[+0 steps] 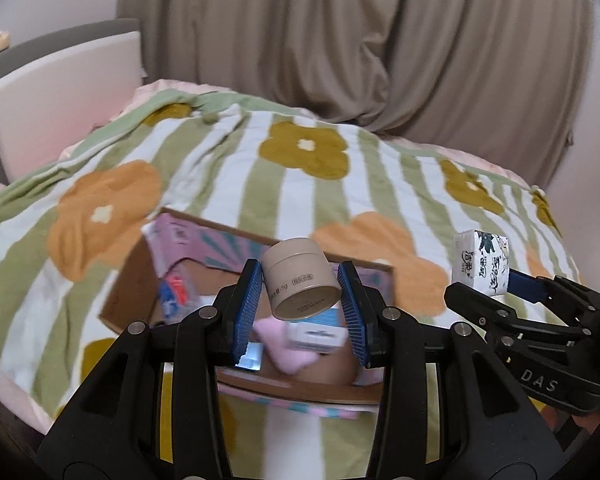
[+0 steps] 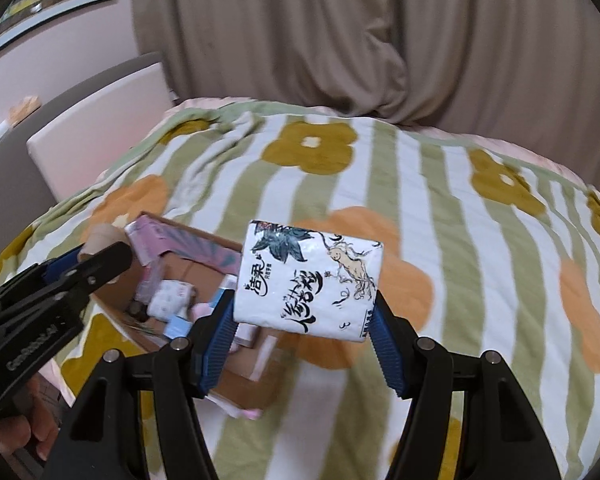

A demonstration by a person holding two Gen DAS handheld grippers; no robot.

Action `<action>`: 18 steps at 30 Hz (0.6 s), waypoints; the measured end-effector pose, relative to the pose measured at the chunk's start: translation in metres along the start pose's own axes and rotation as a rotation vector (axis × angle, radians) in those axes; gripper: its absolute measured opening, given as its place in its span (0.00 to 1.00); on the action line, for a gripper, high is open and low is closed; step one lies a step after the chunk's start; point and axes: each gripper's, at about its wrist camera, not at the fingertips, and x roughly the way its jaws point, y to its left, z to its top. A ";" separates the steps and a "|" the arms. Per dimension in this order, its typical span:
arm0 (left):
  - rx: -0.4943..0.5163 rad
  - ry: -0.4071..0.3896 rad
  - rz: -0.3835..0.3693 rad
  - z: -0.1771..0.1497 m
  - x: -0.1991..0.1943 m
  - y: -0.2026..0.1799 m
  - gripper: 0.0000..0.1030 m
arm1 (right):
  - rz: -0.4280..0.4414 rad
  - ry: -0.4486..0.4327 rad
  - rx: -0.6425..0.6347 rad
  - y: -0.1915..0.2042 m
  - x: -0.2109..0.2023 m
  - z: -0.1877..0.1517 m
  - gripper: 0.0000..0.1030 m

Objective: Organize objects
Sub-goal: 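Carry the tin and tissue pack into the cardboard box and release both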

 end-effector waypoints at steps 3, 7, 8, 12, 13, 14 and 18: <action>-0.015 0.013 0.024 0.001 0.009 0.029 0.35 | 0.027 0.017 -0.027 0.027 0.016 0.005 0.58; -0.031 0.034 0.049 0.002 0.025 0.059 0.35 | 0.060 0.044 -0.049 0.054 0.038 0.008 0.58; -0.034 0.040 0.053 0.001 0.030 0.066 0.35 | 0.066 0.052 -0.055 0.060 0.044 0.009 0.58; -0.037 0.071 0.069 -0.003 0.053 0.089 0.35 | 0.091 0.081 -0.074 0.085 0.071 0.011 0.58; -0.039 0.080 0.072 -0.005 0.059 0.095 0.35 | 0.094 0.088 -0.077 0.089 0.076 0.011 0.58; -0.042 0.087 0.073 -0.007 0.065 0.099 0.35 | 0.098 0.096 -0.080 0.093 0.083 0.012 0.58; -0.052 0.128 0.059 -0.015 0.090 0.118 0.35 | 0.114 0.146 -0.096 0.109 0.111 0.007 0.58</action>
